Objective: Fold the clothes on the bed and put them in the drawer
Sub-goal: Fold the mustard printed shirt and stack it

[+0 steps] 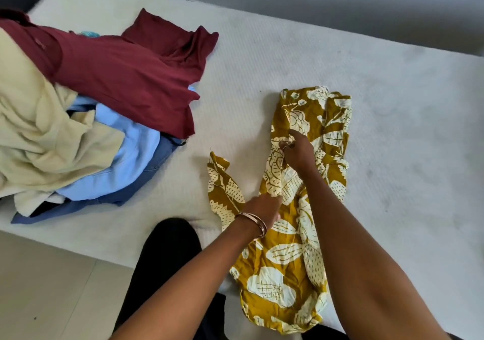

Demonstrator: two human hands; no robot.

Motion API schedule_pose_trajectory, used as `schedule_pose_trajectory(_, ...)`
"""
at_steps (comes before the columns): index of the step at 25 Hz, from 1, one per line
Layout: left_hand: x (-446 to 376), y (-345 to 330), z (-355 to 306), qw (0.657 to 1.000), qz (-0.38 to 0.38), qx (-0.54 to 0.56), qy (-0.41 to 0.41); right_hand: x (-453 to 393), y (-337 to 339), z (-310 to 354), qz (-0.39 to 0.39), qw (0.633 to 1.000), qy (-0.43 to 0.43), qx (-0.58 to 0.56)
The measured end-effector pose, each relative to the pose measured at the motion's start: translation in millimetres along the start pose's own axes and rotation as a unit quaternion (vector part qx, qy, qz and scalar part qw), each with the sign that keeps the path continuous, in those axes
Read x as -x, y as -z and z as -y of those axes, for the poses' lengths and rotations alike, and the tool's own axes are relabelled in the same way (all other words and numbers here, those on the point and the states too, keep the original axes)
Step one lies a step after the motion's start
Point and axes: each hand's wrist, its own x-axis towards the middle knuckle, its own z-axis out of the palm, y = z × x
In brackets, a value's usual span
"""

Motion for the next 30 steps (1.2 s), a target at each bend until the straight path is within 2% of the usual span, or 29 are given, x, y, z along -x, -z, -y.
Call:
schedule_pose_trajectory(3, 0, -7, -3, 0.999, -0.025, -0.030, -0.004, 6, 3, -1, 0.050, 0.997, -0.033, -0.048)
schedule_pose_trajectory(6, 5, -7, -3, 0.994, 0.006, -0.095, -0.045, 9, -1, -11, 0.114, 0.992, -0.005, 0.047)
schedule_pose_trajectory(8, 6, -10, -2, 0.980, -0.022, -0.181, -0.084, 8, -6, -12, 0.073, 0.995, -0.009, 0.061)
schedule_pose_trajectory(10, 8, -10, -2, 0.968, -0.088, -0.219, -0.082, 7, -6, -8, -0.026, 0.999, -0.032, 0.021)
schedule_pose_trajectory(12, -2, 2, -2, 0.967, -0.183, -0.166, -0.070, -1, -1, -4, -0.101, 0.994, -0.045, 0.003)
schedule_pose_trajectory(14, -21, 25, 2, 0.976, -0.213, -0.029, -0.034, -16, 5, 4, -0.099, 0.995, -0.018, 0.001)
schedule_pose_trajectory(17, -44, 46, 9, 0.978, -0.177, 0.085, 0.072, -44, 2, 15, 0.005, 0.997, 0.055, 0.058)
schedule_pose_trajectory(19, -50, 45, 5, 0.982, -0.095, 0.113, 0.116, -59, -2, 22, 0.069, 0.989, 0.032, 0.125)
schedule_pose_trajectory(20, -51, 40, 2, 0.984, -0.059, 0.112, 0.124, -64, -3, 25, 0.070, 0.988, 0.029, 0.132)
schedule_pose_trajectory(22, -52, 27, -2, 0.989, -0.034, 0.074, 0.127, -67, -1, 23, -0.020, 0.995, 0.076, 0.059)
schedule_pose_trajectory(24, -51, 16, -3, 0.991, -0.041, 0.035, 0.122, -61, 8, 10, -0.086, 0.993, 0.062, -0.043)
schedule_pose_trajectory(27, -44, 6, -5, 0.989, -0.032, 0.058, 0.134, -50, 14, -10, -0.048, 0.998, 0.022, -0.032)
schedule_pose_trajectory(29, -37, 4, -3, 0.990, -0.044, 0.101, 0.091, -36, 11, -14, -0.080, 0.996, 0.032, -0.026)
schedule_pose_trajectory(30, -32, 5, 1, 0.985, -0.078, 0.143, 0.052, -23, 12, -12, -0.109, 0.993, 0.041, -0.027)
